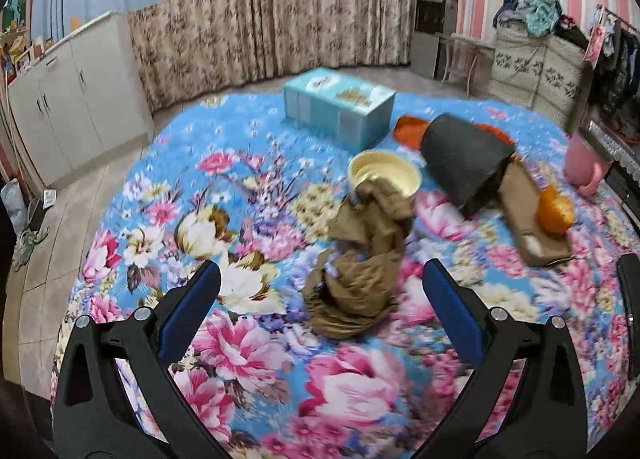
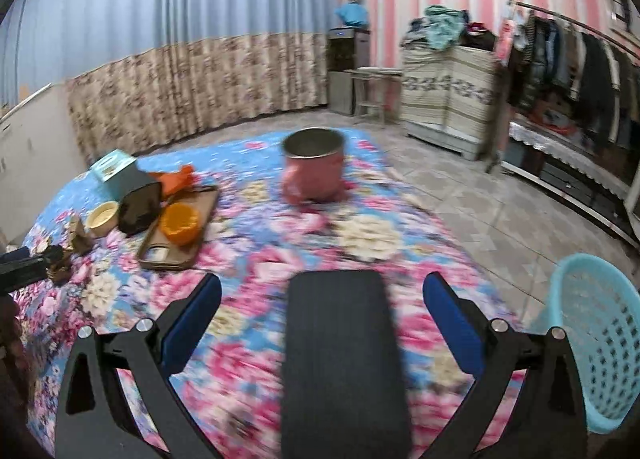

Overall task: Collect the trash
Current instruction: 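Grasp the brown cloth with the left tool while the right tool grasps the orange peel on the tray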

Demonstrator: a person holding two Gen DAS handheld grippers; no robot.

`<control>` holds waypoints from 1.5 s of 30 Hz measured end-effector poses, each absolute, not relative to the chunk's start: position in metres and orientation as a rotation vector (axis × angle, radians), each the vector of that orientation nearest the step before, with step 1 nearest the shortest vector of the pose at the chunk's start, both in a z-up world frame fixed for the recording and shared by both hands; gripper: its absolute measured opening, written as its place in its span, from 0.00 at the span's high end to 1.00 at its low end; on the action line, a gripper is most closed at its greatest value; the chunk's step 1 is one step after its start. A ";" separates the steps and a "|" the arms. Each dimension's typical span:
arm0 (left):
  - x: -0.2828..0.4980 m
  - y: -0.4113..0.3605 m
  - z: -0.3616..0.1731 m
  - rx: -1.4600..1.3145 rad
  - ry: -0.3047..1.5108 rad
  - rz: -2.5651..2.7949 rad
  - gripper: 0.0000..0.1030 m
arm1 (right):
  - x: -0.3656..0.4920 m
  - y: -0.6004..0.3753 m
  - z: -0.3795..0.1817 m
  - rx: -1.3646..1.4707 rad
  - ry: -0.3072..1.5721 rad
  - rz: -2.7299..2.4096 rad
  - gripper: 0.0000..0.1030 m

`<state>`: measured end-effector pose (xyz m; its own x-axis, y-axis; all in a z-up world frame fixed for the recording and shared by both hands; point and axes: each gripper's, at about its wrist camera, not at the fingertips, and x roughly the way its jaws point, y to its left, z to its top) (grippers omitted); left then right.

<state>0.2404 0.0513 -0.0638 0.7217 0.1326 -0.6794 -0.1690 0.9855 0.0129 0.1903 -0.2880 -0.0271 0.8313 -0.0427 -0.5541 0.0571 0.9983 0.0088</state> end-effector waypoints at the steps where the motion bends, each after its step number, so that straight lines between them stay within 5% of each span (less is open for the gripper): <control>1: 0.244 0.054 -0.067 -0.059 0.763 0.162 0.06 | 0.195 -0.282 -0.029 0.022 0.591 -0.045 0.04; 6: 0.255 0.055 -0.075 -0.059 0.804 0.112 0.13 | 0.219 -0.251 -0.036 -0.019 0.609 -0.032 0.04; 8: 0.260 0.054 -0.079 -0.058 0.829 0.087 0.34 | 0.226 -0.242 -0.038 -0.031 0.619 -0.031 0.04; 12: 0.259 0.050 -0.079 -0.063 0.826 0.057 0.50 | 0.241 -0.230 -0.041 -0.019 0.640 0.003 0.04; 25: 0.240 0.078 -0.047 -0.123 0.636 0.230 0.52 | 0.299 -0.188 -0.058 -0.048 0.737 0.099 0.06; 29: 0.243 0.087 -0.051 -0.134 0.646 0.263 0.52 | 0.312 -0.181 -0.062 -0.047 0.771 0.138 0.38; 35: 0.248 0.091 -0.054 -0.127 0.656 0.283 0.52 | 0.317 -0.180 -0.064 -0.009 0.779 0.197 0.60; 45: 0.247 0.083 -0.055 -0.094 0.655 0.277 0.52 | 0.272 -0.203 -0.032 0.012 0.684 0.190 0.63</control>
